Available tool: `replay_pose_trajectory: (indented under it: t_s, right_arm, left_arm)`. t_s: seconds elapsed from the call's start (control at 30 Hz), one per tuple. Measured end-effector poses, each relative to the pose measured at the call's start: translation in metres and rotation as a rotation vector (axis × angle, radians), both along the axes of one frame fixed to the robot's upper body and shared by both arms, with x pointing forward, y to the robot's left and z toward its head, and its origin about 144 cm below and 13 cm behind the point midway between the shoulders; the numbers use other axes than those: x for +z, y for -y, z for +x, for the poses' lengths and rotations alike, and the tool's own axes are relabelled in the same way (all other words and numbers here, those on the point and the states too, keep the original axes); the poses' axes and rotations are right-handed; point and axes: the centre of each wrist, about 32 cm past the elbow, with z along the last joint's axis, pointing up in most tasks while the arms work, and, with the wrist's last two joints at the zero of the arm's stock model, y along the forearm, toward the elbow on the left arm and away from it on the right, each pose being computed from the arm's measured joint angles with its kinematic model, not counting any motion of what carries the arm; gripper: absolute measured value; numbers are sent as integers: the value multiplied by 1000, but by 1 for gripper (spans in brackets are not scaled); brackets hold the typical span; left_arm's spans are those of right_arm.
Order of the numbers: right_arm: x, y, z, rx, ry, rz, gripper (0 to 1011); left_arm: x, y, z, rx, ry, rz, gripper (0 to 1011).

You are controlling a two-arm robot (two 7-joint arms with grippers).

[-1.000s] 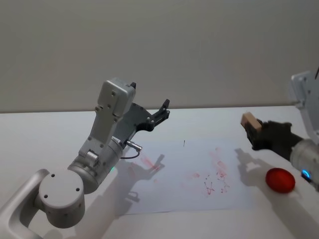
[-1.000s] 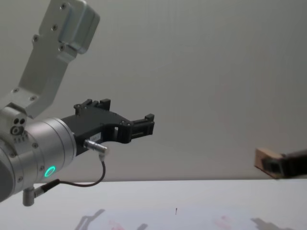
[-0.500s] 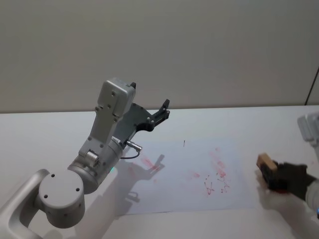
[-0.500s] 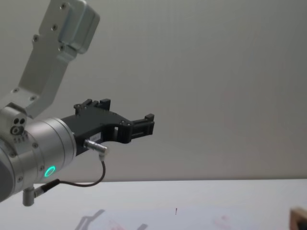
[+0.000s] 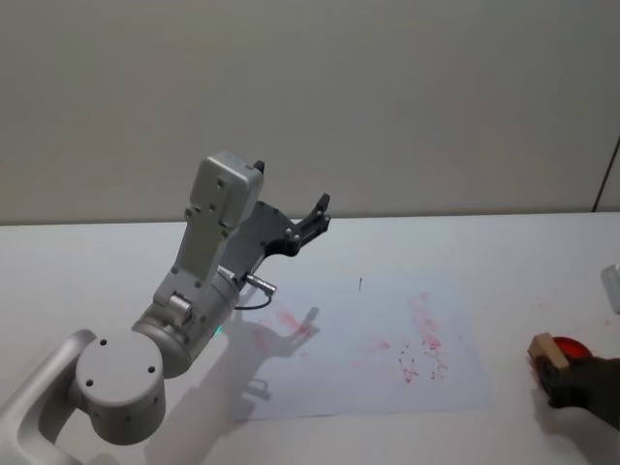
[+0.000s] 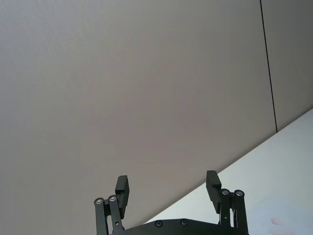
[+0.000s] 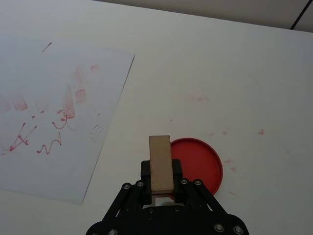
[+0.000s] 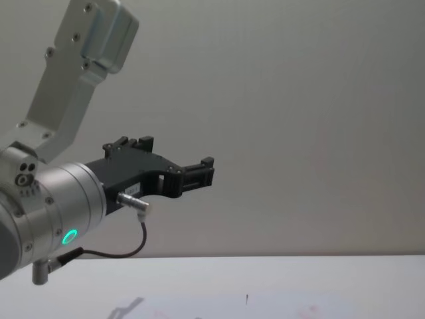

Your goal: Use the one hand to pick up the stamp and affix it onto the A4 paper.

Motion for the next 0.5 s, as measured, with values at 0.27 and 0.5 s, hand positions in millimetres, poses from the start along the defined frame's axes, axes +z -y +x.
replay_pose_trajectory:
  t_s: [0.27,0.5]
  right_arm:
    - [-2,2,-3,-2,-3,-34,217]
    - [-6,1,1,14,18,-53,217]
  left_arm:
    - [0,0,0,0,0,0,1001]
    - [0,0,0,0,0,0,1001]
